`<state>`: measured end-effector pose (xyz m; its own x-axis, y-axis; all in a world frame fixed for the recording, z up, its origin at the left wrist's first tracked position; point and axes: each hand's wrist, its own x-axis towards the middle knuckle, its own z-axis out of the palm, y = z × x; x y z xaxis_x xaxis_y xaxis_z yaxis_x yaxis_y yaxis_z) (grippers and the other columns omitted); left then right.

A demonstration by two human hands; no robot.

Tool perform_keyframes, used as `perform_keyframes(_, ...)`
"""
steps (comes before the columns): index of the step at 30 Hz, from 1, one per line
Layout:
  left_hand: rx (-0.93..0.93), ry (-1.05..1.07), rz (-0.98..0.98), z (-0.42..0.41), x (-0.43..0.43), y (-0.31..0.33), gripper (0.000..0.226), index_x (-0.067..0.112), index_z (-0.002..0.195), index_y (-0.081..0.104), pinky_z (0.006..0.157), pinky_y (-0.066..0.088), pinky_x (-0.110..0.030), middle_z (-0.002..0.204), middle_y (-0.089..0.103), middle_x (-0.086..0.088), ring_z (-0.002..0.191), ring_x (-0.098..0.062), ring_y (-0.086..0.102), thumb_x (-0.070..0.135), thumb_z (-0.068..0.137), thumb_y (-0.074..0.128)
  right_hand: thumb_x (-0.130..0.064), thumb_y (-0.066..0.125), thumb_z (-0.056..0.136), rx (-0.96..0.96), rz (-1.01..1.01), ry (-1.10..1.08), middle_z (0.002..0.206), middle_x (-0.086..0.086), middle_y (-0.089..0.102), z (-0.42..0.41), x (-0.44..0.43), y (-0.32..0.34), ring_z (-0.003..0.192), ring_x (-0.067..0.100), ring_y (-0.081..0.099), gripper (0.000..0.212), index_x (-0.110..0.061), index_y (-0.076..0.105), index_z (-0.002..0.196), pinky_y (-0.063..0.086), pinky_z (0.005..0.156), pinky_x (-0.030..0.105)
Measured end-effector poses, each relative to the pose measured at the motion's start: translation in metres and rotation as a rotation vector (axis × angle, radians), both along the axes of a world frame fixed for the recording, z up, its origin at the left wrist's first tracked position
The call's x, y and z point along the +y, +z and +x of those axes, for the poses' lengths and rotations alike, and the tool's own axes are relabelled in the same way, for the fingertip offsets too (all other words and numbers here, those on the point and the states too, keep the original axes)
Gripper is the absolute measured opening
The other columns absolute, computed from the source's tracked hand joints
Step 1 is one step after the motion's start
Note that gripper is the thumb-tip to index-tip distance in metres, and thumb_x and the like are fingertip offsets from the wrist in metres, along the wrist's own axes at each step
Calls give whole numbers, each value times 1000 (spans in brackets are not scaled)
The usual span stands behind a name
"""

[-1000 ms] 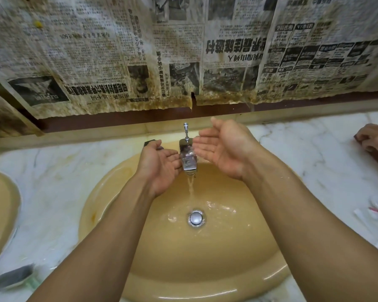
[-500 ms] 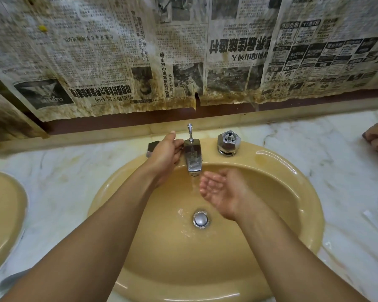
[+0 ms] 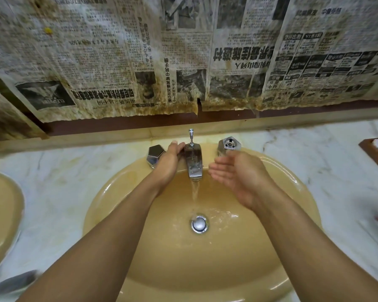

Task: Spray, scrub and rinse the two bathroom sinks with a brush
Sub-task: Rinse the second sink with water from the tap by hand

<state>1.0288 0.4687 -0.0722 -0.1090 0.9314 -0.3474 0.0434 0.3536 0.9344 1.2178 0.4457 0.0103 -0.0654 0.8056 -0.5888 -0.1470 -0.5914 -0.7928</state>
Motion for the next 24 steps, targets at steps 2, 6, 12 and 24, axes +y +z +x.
perform_keyframes(2, -35, -22, 18, -4, -12, -8, 66, 15, 159, 35, 128, 13, -32, 161, 40, 8, 147, -4, 37, 51, 111, 9, -26, 39, 110, 114, -143, -44, 116, 29, 67, -1, -8, -22, 108, 38, 67, 41, 8, 61, 107, 55, 97, 44)
perform_keyframes(6, -73, -41, 47, -1, -18, -8, 64, 14, 159, 34, 125, 13, -26, 161, 37, 9, 148, -3, 34, 47, 111, 7, -27, 39, 110, 497, -423, -152, 124, 33, 62, -15, -17, -48, 115, 43, 63, 46, 14, 59, 114, 61, 79, 50)
perform_keyframes(12, -47, -45, 28, 10, 10, -4, 56, 29, 135, 54, 110, 32, -29, 139, 57, 7, 128, -7, 51, 60, 105, 18, -25, 39, 109, 577, -446, -150, 88, 27, 73, -26, -17, -58, 74, 36, 75, 43, 11, 63, 106, 64, 58, 43)
perform_keyframes(24, -87, 57, 78, 26, 42, -1, 67, 12, 116, 70, 105, 44, -34, 127, 69, -13, 117, -17, 64, 39, 112, 10, -16, 38, 107, 274, -288, -112, 85, 27, 70, -19, -8, -25, 77, 41, 68, 38, 9, 60, 89, 62, 63, 42)
